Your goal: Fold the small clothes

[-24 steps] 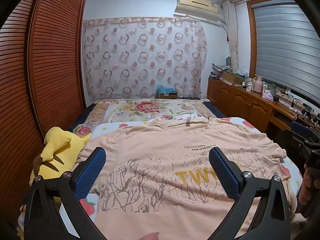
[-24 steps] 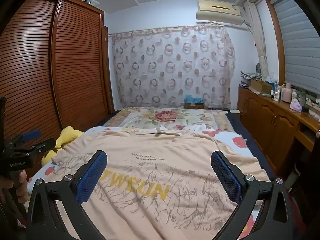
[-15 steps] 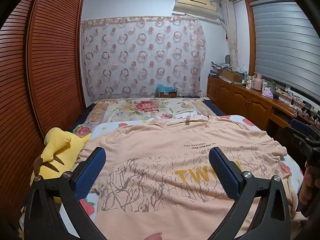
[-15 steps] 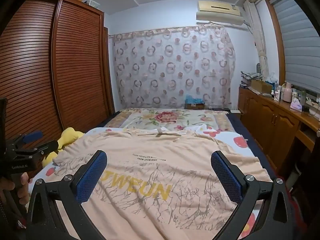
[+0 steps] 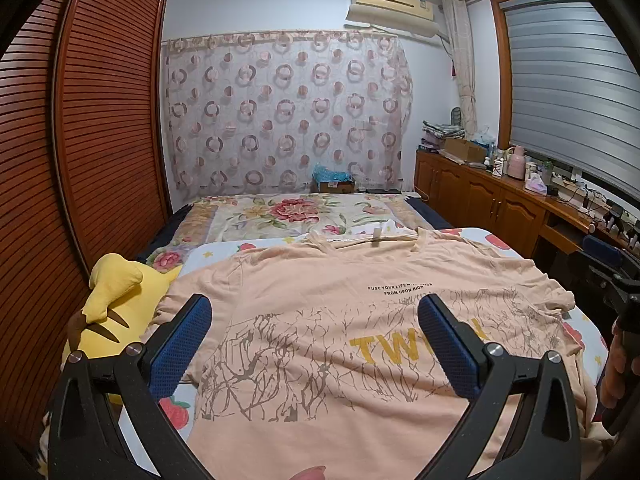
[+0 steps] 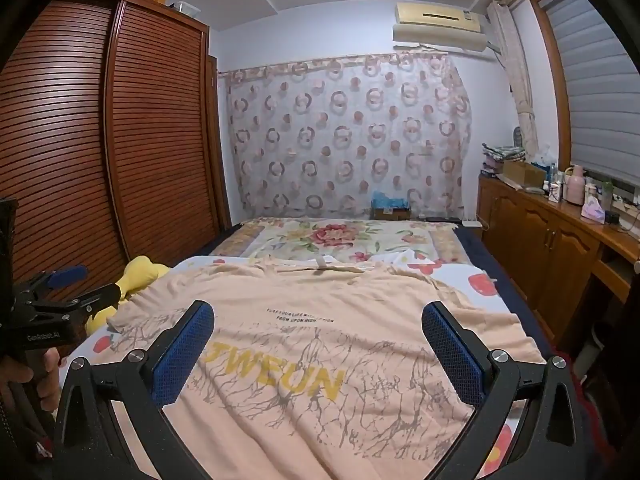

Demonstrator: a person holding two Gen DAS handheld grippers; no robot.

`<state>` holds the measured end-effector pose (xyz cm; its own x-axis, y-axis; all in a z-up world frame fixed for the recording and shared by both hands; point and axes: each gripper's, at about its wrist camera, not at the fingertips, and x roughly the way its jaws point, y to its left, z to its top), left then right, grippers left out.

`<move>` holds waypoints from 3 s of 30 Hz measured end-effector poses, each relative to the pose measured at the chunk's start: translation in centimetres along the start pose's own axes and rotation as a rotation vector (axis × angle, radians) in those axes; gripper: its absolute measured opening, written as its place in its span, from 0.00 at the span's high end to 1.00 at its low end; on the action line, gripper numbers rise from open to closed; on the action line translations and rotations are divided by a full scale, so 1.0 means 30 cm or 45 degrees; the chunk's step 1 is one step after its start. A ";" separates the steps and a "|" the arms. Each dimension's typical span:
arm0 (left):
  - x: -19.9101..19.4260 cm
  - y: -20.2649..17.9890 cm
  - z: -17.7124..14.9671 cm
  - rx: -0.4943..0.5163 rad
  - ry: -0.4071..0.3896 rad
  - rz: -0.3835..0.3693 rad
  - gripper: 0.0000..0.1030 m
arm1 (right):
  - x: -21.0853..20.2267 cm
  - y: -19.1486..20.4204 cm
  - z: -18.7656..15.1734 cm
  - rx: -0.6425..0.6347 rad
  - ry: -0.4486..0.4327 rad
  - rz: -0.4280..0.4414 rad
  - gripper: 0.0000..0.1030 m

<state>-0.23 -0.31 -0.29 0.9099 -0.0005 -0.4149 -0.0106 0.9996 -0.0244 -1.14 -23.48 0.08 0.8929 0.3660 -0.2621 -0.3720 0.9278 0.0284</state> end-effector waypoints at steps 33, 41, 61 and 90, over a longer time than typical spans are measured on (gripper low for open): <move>0.013 0.002 -0.015 0.009 -0.007 0.004 0.00 | 0.002 -0.002 -0.001 0.010 0.000 -0.002 0.00; 0.014 0.001 -0.018 0.011 -0.010 0.004 0.00 | 0.001 -0.003 -0.003 0.014 -0.001 0.002 0.00; -0.028 0.006 0.048 0.021 -0.022 -0.002 0.00 | 0.000 -0.007 -0.001 0.019 -0.011 0.009 0.00; 0.096 0.188 0.031 0.027 0.146 0.040 0.00 | 0.152 -0.024 -0.025 0.001 0.119 0.112 0.00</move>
<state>2.71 5.34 -0.78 0.8558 0.0290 -0.5166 -0.0284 0.9996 0.0092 3.00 -22.54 -1.85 0.8292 0.4379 -0.3474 -0.4478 0.8924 0.0560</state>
